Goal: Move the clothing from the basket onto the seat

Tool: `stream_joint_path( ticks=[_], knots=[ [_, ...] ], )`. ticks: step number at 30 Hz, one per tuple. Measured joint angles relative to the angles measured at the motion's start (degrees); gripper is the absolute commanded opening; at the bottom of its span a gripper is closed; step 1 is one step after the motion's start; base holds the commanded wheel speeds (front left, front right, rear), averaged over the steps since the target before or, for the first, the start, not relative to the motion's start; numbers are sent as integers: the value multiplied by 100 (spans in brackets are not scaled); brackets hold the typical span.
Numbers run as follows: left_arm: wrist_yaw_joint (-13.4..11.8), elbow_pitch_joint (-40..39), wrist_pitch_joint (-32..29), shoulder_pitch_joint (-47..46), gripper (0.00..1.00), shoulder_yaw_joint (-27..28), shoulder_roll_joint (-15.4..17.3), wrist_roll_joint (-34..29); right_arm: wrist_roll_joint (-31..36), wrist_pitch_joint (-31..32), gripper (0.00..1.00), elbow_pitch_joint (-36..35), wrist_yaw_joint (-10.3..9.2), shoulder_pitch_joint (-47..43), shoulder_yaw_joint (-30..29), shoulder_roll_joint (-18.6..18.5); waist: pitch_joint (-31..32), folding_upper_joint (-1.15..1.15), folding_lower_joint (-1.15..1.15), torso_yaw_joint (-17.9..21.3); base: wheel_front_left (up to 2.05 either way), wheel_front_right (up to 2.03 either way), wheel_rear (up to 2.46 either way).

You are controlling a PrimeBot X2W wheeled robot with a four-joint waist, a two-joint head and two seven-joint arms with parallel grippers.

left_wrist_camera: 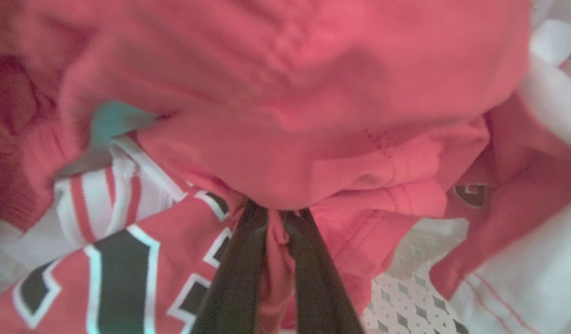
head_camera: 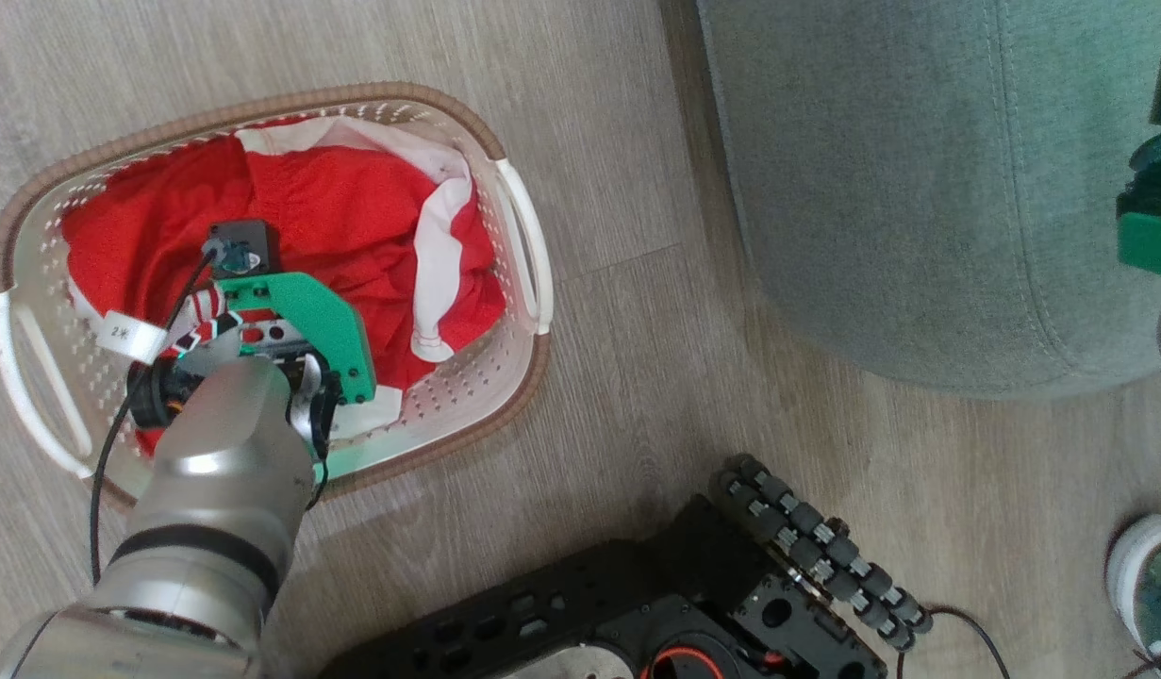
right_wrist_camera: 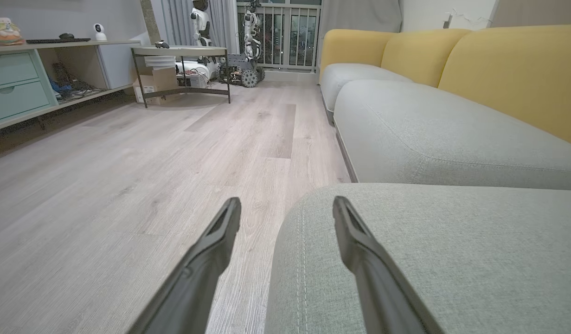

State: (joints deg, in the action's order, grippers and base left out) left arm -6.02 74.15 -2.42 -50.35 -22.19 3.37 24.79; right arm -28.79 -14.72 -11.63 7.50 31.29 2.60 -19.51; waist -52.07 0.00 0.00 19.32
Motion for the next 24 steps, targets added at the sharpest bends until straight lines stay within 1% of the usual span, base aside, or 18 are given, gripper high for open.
stream_joint_path(
  ticks=[10,12,17,21,24],
  knots=[
    [105,15,152,27,0,-88,-22,94,7,0,100,15,0,-1,10,-14,299,0,0,-84,0,0,0],
    [161,16,202,58,0,-103,-33,120,13,0,100,34,0,-3,34,-18,391,0,0,-103,0,0,0],
    [401,14,476,405,0,-279,-64,118,71,0,100,114,0,-49,157,-22,807,0,0,-166,0,0,0],
    [668,12,827,854,0,-375,-78,141,147,0,100,153,0,-203,201,-51,1310,1,0,-236,0,0,0],
    [829,-44,966,1161,0,-570,-80,255,169,0,100,249,0,-445,293,-51,1738,1,0,-297,0,0,0]
  ],
)
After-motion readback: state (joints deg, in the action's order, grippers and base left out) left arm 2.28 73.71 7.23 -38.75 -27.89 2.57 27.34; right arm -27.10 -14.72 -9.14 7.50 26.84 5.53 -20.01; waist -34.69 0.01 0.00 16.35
